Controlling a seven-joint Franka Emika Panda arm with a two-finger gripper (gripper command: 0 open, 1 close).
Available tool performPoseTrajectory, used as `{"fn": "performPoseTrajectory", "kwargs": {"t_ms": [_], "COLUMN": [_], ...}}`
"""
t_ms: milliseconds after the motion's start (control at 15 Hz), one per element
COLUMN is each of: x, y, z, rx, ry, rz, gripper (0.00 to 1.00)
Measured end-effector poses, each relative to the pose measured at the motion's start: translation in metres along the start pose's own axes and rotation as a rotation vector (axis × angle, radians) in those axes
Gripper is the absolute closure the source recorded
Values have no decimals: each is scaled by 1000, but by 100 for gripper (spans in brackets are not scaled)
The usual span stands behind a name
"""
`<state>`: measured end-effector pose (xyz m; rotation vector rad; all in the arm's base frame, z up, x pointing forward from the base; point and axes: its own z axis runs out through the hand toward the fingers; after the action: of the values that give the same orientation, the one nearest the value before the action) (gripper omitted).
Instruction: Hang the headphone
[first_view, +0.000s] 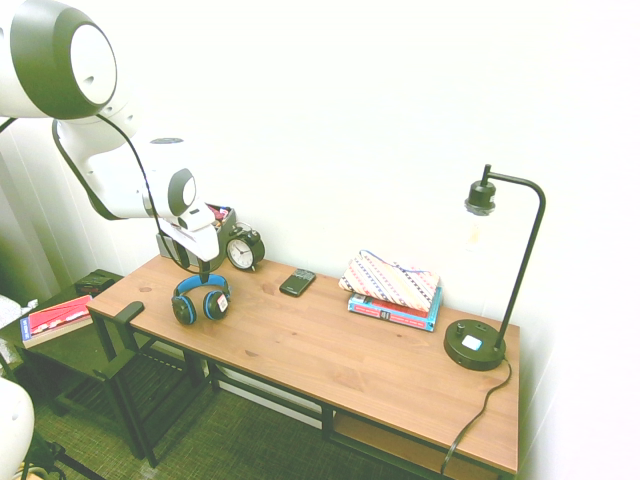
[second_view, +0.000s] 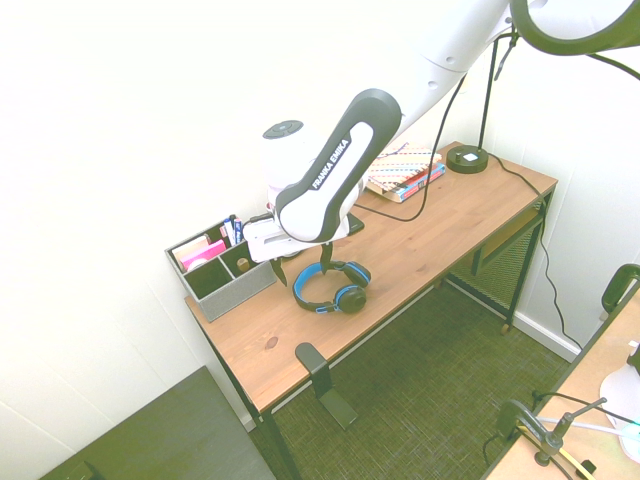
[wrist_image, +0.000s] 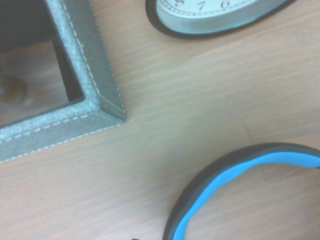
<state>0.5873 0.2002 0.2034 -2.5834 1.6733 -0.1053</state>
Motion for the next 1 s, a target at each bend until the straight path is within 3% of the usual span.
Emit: {"fn": "performPoseTrajectory", "kwargs": {"t_ms": [1000], "x": [-9], "y": [-14], "z": [29], "rx": [-27], "ry": [-22], "rz": [-23], "gripper": [100]}}
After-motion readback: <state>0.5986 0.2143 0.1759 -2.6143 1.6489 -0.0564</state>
